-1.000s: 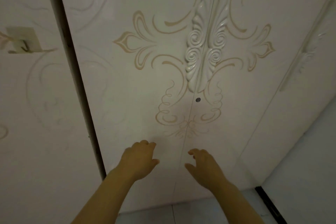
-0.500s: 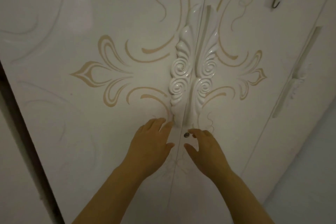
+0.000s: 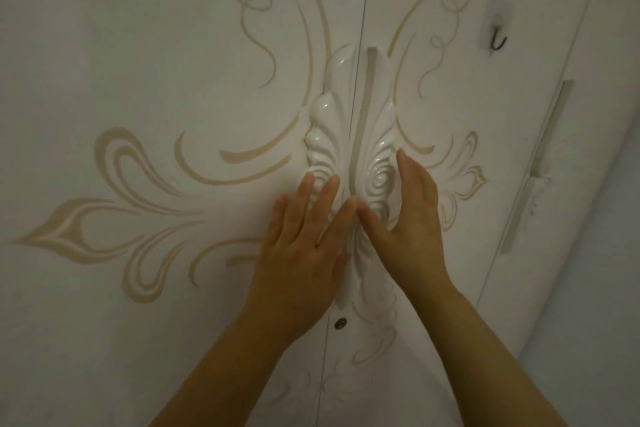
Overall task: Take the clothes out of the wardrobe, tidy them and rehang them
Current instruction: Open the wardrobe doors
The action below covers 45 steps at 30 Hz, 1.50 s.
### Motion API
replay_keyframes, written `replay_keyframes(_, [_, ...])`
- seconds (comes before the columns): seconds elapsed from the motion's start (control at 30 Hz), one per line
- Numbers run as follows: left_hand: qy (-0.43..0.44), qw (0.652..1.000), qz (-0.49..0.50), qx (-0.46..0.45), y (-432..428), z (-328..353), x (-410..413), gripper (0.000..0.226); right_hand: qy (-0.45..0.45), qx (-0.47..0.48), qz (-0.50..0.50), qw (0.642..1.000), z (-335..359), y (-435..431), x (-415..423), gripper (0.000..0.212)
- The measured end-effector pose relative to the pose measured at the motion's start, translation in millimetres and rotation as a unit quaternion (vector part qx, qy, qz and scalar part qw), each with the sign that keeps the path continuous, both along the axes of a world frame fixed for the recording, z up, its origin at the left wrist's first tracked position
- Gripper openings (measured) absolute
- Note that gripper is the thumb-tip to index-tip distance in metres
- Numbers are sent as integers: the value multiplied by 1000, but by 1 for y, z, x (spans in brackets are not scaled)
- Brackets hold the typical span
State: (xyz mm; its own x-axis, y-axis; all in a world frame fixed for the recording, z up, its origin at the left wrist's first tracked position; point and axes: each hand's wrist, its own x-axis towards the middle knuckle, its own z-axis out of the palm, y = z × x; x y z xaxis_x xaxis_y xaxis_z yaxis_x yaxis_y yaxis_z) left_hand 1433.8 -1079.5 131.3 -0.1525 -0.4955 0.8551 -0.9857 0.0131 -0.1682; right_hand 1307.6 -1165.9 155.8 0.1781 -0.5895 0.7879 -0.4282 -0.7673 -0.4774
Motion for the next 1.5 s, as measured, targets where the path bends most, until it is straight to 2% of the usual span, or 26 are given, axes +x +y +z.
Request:
replay_keyframes(0.23, [-17,997,-38,-60,-25,-6,21,51,-6,23,-36,999,5,-5,17,74])
replay_keyframes(0.3, [-18,996,-48,-72,-29,-9,24,52,-34,45,-23,998,7,-4,19,63])
replay_keyframes(0.4, [8,994,-75,-73,-33,-11,22,54,-81,79,2,994,14,1,21,33])
replay_keyframes(0.5, [43,991,-108,-64,-35,-11,18,51,-125,118,38,984,20,4,19,23])
replay_keyframes(0.87, [139,978,-157,-14,-21,0,5,49,-206,193,95,955,30,19,-12,28])
replay_keyframes(1.07, [145,977,-150,41,-19,29,-35,63,-213,192,94,953,26,41,-62,24])
replay_keyframes(1.13, [137,969,-193,70,-19,39,-53,63,-216,193,99,952,25,48,-81,26])
replay_keyframes(1.2, [152,945,-273,98,-18,42,-72,57,-210,198,98,952,26,54,-100,32])
replay_keyframes(1.33, [162,908,-358,144,-21,37,-107,52,-144,186,13,972,38,70,-138,22])
replay_keyframes(1.4, [154,902,-365,171,-20,34,-128,53,-106,124,-79,984,51,81,-163,23])
replay_keyframes(1.5, [151,889,-383,201,-18,31,-158,56,-98,9,-165,981,77,103,-194,27])
